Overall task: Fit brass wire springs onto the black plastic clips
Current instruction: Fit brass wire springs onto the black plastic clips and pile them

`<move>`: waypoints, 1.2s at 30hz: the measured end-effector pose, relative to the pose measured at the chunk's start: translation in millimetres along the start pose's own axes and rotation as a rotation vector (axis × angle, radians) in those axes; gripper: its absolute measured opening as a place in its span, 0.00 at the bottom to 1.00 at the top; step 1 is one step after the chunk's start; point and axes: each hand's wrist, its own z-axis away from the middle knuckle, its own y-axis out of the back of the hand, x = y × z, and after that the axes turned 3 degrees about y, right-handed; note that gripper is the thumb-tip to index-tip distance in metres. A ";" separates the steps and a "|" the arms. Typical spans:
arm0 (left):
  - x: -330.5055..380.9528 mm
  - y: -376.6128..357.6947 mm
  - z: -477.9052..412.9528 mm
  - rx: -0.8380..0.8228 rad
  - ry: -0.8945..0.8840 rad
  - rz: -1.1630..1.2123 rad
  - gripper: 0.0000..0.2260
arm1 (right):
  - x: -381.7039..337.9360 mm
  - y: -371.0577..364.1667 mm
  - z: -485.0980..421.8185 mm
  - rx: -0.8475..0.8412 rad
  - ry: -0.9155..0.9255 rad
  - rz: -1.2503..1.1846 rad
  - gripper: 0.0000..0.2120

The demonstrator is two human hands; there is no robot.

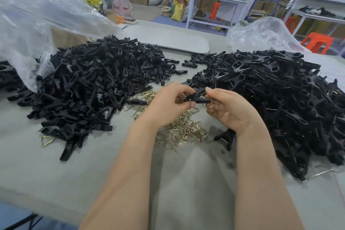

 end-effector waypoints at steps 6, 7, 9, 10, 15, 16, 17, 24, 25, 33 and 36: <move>1.2 -1.8 0.6 -0.015 -0.029 -0.034 0.10 | 2.8 0.6 -1.9 0.037 -0.013 0.092 0.14; 1.2 -1.8 0.7 -0.017 -0.026 -0.036 0.10 | 3.4 0.1 -2.3 0.035 -0.016 0.099 0.14; 0.6 -0.6 0.8 -0.019 -0.003 -0.009 0.08 | 4.2 -1.8 -2.9 -0.002 -0.035 0.067 0.10; 0.2 0.3 0.9 -0.022 0.009 0.025 0.08 | 4.5 -2.8 -3.1 -0.031 -0.051 0.026 0.09; 4.0 2.3 1.7 -0.038 0.015 0.222 0.08 | 8.9 -8.0 -2.4 -0.154 -0.145 -0.204 0.21; 5.2 2.4 2.0 -0.034 0.005 0.248 0.09 | 9.7 -9.7 -1.6 -0.182 -0.164 -0.213 0.25; 7.0 2.4 2.4 -0.027 -0.006 0.267 0.09 | 9.9 -11.2 -0.7 -0.212 -0.182 -0.199 0.27; 9.4 0.7 1.1 0.050 -0.084 0.211 0.08 | 11.0 -22.8 -1.4 -0.397 -0.137 -0.118 0.33; 8.6 0.4 0.8 0.043 -0.078 0.214 0.08 | 11.9 -23.7 -2.3 -0.411 -0.119 -0.123 0.32; 5.9 1.3 0.8 0.064 -0.121 0.184 0.08 | 16.0 -27.7 -2.6 -0.408 -0.082 -0.202 0.28; 3.9 2.0 1.5 0.072 -0.081 0.160 0.07 | 13.8 -26.9 -1.3 -0.345 -0.126 -0.126 0.28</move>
